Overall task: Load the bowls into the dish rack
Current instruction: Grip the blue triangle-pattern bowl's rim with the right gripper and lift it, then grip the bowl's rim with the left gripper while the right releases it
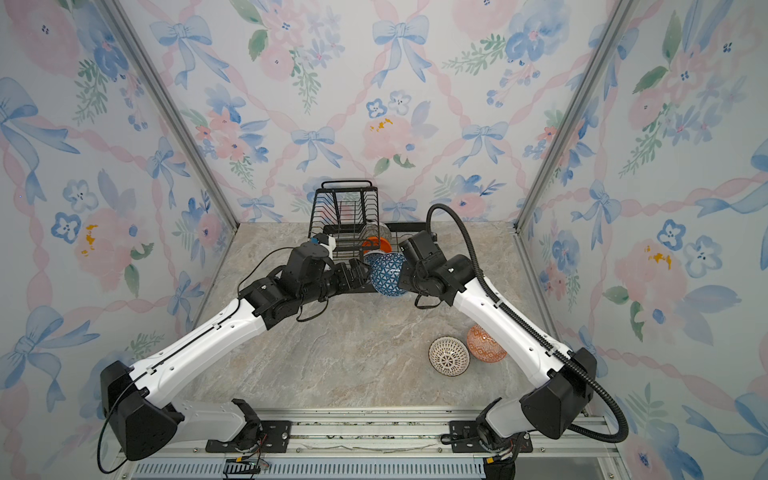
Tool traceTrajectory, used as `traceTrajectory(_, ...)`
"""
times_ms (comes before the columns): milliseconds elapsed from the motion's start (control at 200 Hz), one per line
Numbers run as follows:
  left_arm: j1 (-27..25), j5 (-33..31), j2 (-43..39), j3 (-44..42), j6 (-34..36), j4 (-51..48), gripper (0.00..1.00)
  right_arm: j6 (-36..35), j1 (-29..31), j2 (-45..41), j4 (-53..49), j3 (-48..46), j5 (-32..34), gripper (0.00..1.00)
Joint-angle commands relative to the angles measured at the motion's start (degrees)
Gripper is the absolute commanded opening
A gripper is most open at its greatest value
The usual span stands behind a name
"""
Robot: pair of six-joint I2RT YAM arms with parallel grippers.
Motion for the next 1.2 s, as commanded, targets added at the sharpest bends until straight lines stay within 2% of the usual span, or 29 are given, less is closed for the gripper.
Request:
traceTrajectory(0,-1.3,0.6,2.5,3.2,2.0,0.0,0.92,-1.6,-0.1,-2.3,0.9,2.7,1.2,0.02)
traceTrajectory(190,-2.9,-1.8,5.2,5.6,2.4,0.1,0.85,-1.1,-0.1,-3.7,2.4,1.4,1.4,0.03)
traceTrajectory(375,-3.7,-2.9,6.7,5.9,1.9,0.2,0.65,-1.4,0.0,-5.1,4.8,-0.4,1.0,0.02)
traceTrajectory(610,-5.0,-4.7,8.5,7.3,1.0,0.2,0.47,-0.4,0.6,-5.9,6.3,-2.6,1.3,0.02)
traceTrajectory(710,-5.3,-4.7,9.2,8.0,1.1,0.3,0.32,-0.3,1.0,-5.9,6.9,-3.1,1.1,0.03)
traceTrajectory(760,-5.5,-4.1,9.6,8.4,1.2,0.4,0.19,-0.2,1.4,-6.0,7.1,-3.4,1.4,0.03)
traceTrajectory(795,-5.5,-3.8,10.0,8.7,1.4,0.4,0.13,-0.1,1.6,-6.0,7.2,-3.5,1.5,0.04)
traceTrajectory(890,-6.0,-4.0,10.3,8.8,1.4,0.4,0.11,0.5,1.7,-5.8,7.2,-3.8,1.8,0.05)
traceTrajectory(970,-6.1,-4.7,10.1,8.7,1.1,0.3,0.06,0.6,1.7,-5.7,7.2,-3.8,1.5,0.10)
traceTrajectory(1055,-6.1,-5.3,9.8,8.6,1.0,0.3,0.00,0.7,1.6,-5.4,7.0,-3.3,0.9,0.20)
traceTrajectory(1110,-6.1,-6.1,9.6,8.5,0.9,0.4,0.00,0.8,1.5,-5.3,6.6,-2.8,0.7,0.24)
traceTrajectory(1195,-6.1,-7.4,8.9,8.3,0.7,0.4,0.00,1.2,0.9,-5.5,5.6,-1.8,0.6,0.35)
